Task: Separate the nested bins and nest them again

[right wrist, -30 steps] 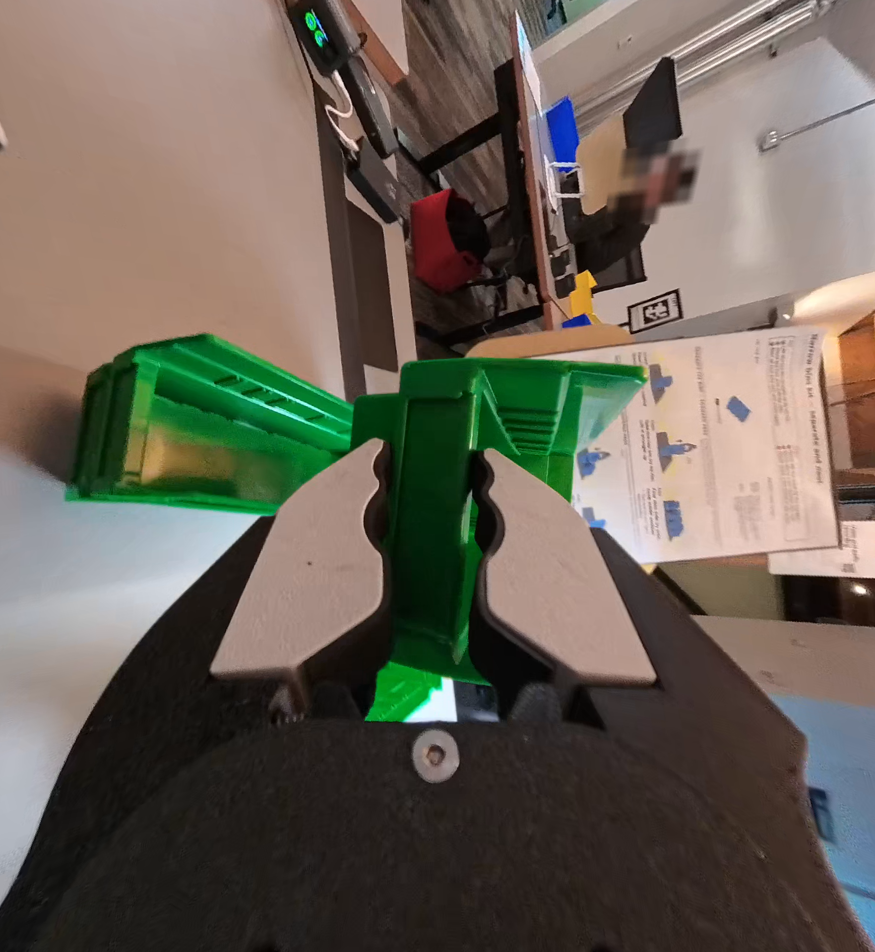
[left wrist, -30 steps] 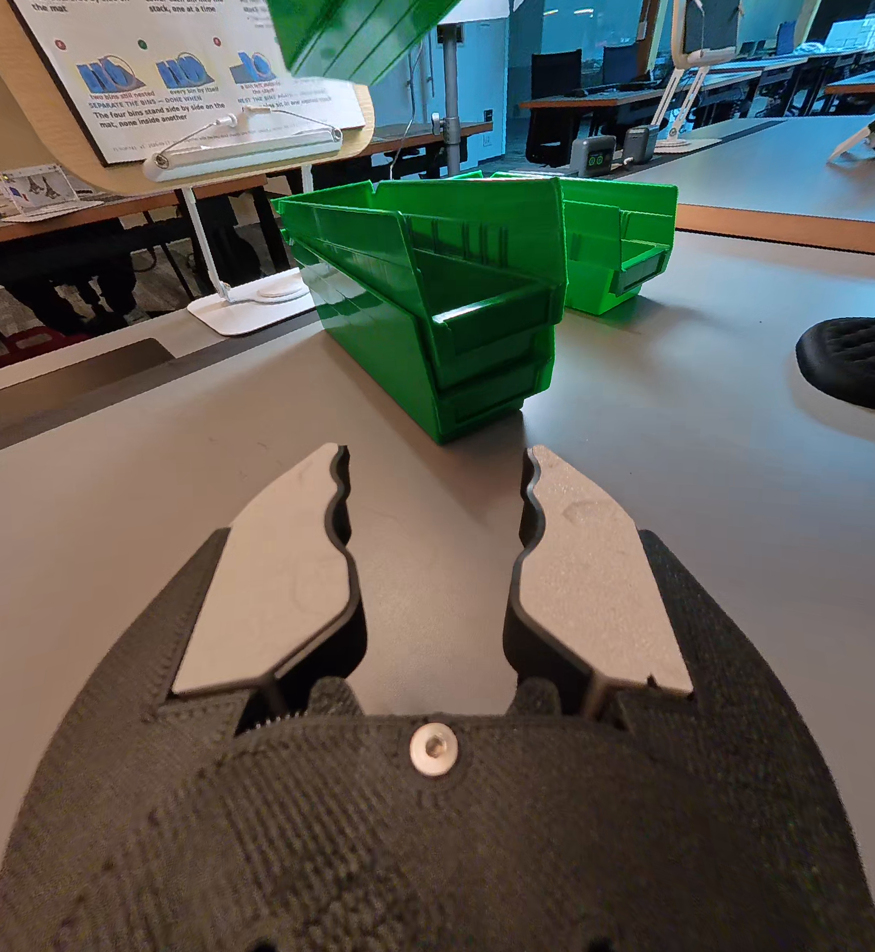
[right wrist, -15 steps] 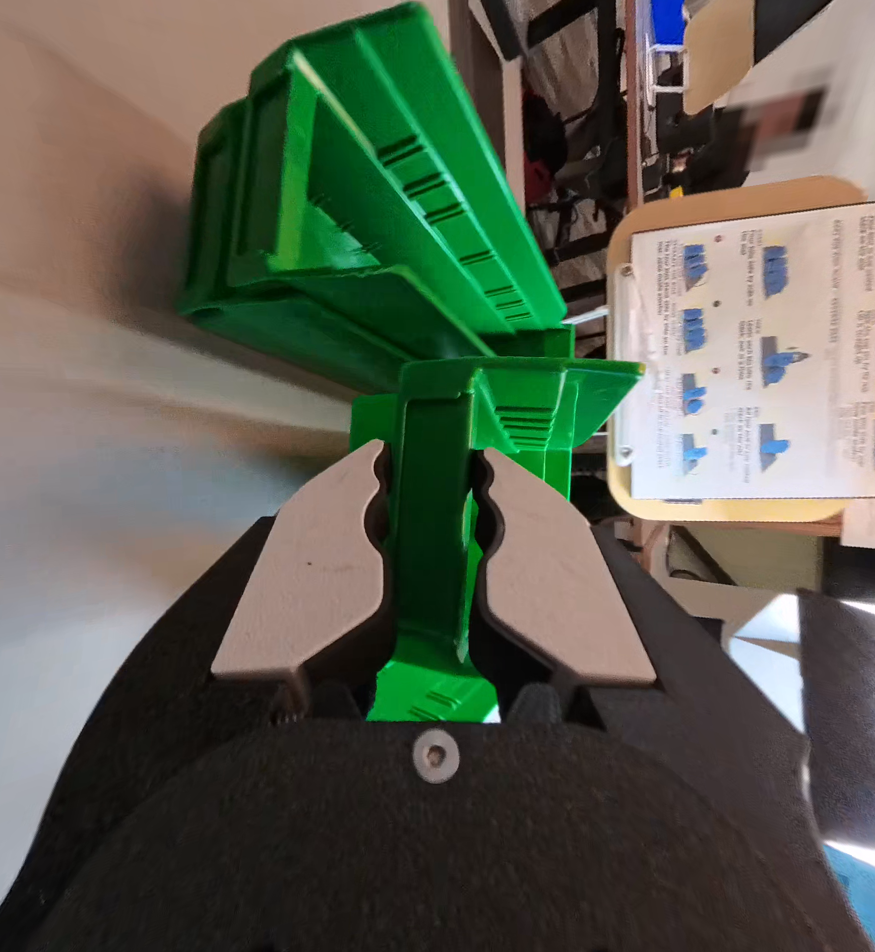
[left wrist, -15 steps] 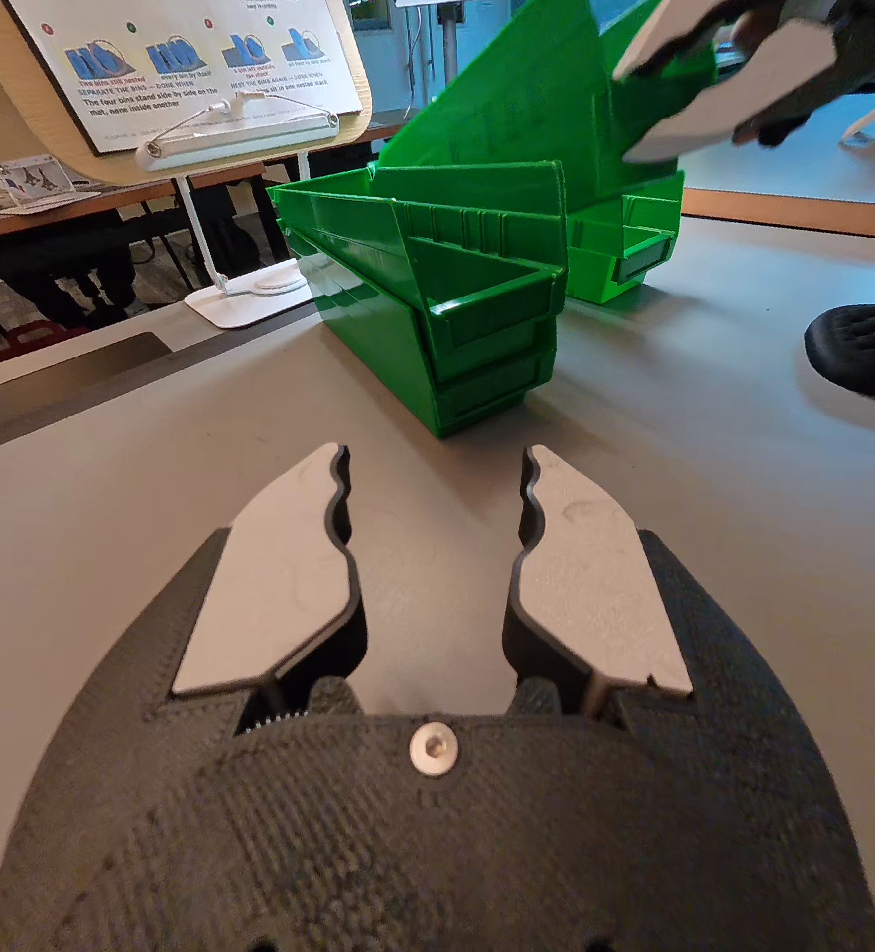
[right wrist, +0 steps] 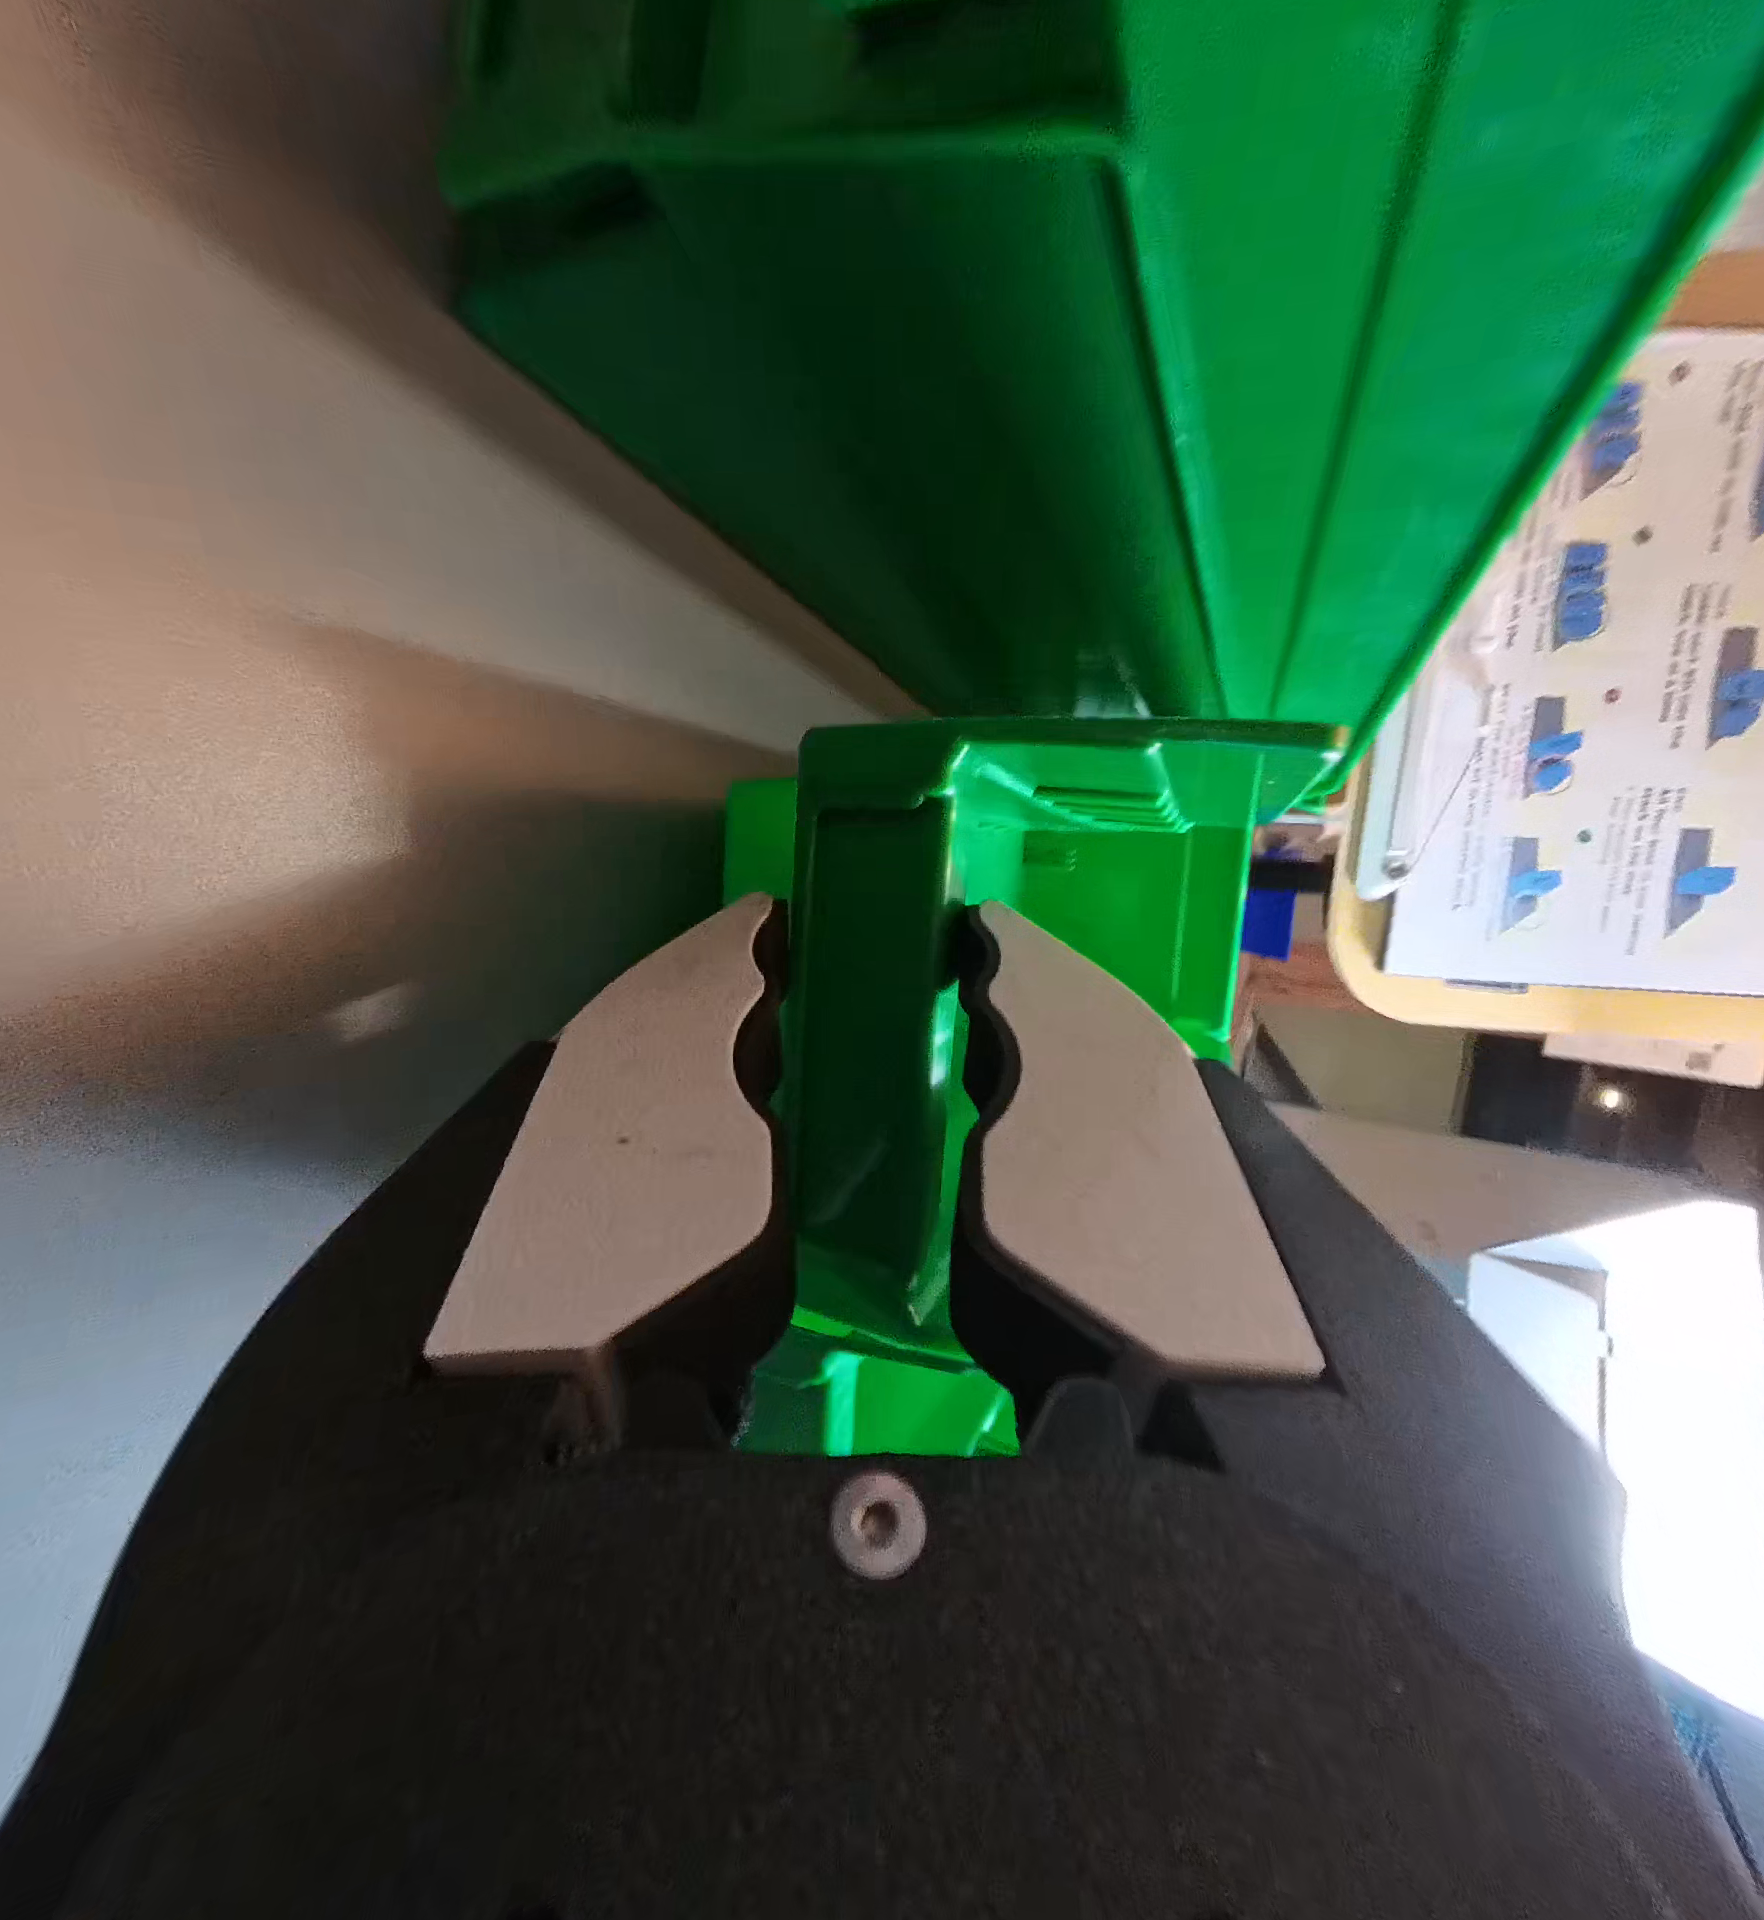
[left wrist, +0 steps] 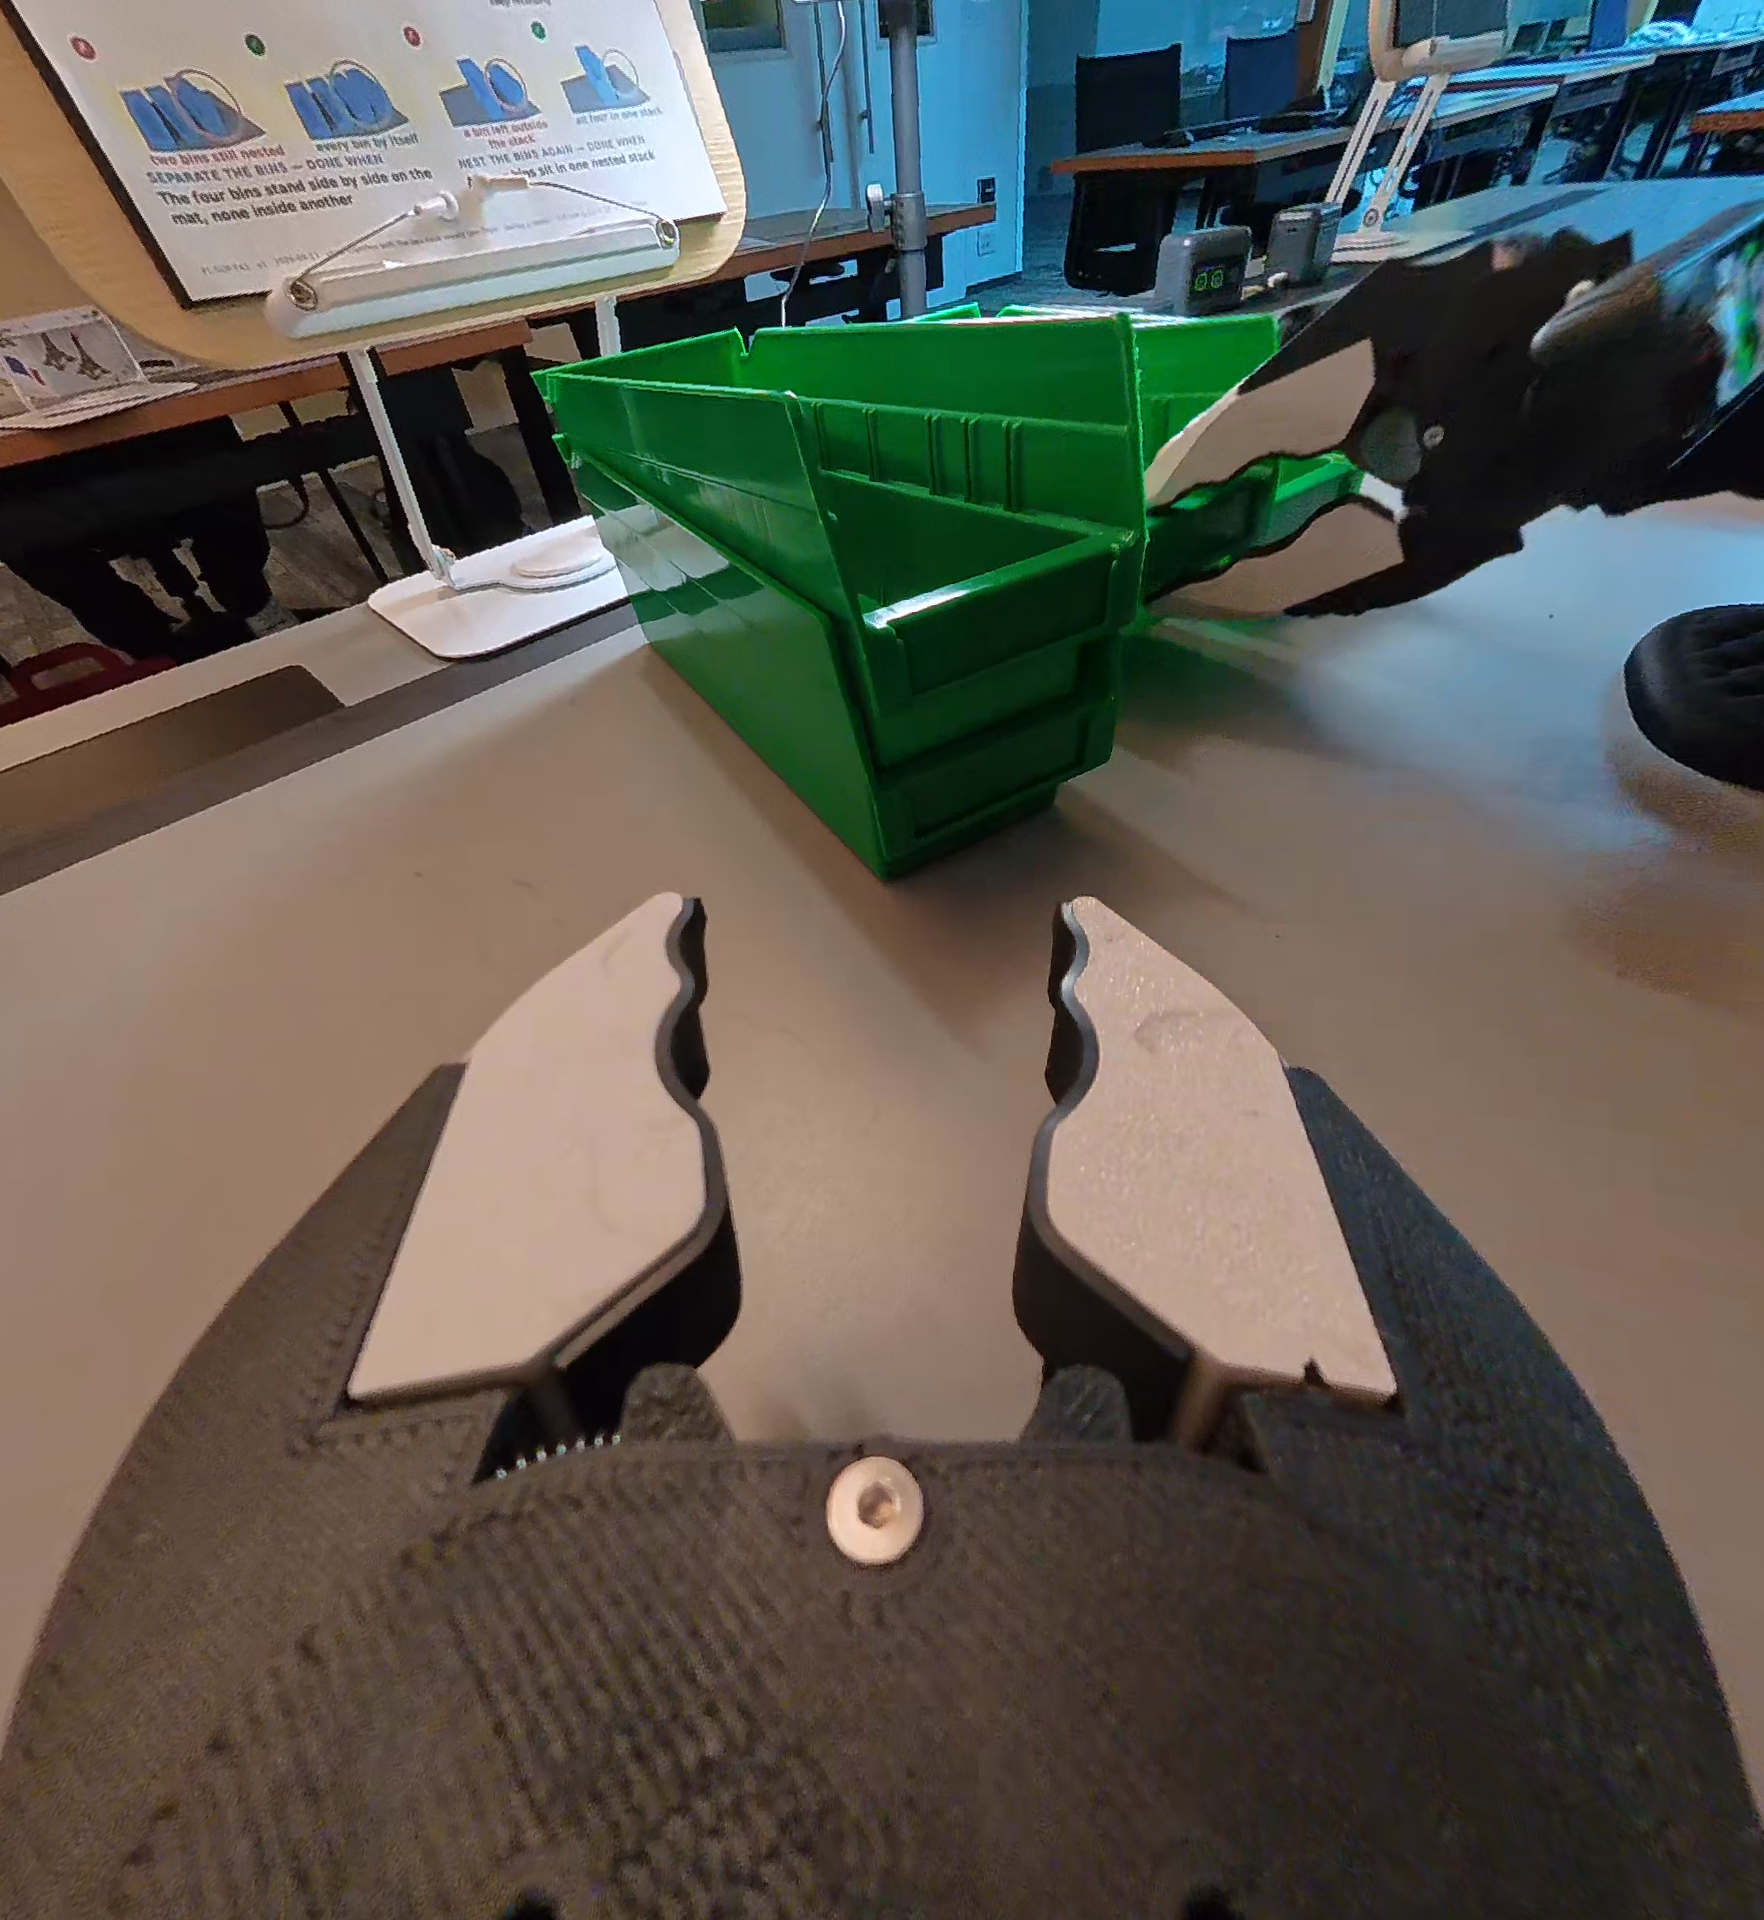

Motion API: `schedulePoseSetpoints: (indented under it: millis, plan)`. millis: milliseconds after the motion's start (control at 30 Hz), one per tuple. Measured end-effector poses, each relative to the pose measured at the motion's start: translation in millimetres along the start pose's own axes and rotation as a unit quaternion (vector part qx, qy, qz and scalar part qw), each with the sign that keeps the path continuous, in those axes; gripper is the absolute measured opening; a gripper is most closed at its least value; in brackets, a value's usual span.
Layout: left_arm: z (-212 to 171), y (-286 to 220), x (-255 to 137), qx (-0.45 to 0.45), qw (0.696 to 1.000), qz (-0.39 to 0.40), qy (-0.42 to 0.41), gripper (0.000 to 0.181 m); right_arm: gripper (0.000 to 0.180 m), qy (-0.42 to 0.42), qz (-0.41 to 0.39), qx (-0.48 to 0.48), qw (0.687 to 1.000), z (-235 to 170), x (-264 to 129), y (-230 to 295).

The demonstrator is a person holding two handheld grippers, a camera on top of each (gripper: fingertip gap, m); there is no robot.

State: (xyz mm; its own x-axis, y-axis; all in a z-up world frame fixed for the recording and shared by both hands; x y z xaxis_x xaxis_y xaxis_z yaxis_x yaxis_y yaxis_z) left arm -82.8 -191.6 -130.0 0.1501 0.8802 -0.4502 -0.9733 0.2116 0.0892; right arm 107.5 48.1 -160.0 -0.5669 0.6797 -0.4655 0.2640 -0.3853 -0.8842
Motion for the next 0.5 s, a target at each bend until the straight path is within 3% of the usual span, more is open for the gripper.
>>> schedulePoseSetpoints:
  millis: [100,233,500]
  plan:
    - [-0.4,-0.5,0.6,0.001,1.0,-0.002,0.003,0.063,0.039,0.021,0.024,0.031,0.999,-0.1,5.2,6.7]
    - [-1.0,-2.0,2.3,0.005,1.0,-0.002,0.009,0.063,0.047,-0.018,0.045,0.12,0.992,8.1,-14.1,4.6]
    - [15.5,-19.0,12.4,0.068,0.997,-0.025,0.022,0.06,0.05,-0.122,0.072,0.356,0.924,-18.6,-97.7,1.8]
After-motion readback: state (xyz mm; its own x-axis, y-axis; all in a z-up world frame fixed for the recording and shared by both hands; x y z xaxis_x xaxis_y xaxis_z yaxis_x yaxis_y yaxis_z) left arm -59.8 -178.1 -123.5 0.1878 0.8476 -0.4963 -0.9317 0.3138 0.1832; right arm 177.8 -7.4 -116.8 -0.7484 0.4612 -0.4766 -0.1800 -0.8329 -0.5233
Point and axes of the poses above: each gripper's, where its closed fingertips meet, x out along the fingers, z out of its top, y = z × x across the jaws, the point moved 5 cm from there along -x, back along the fingers, and after that the axes turned 14 degrees about y, right-handed, at the moved point
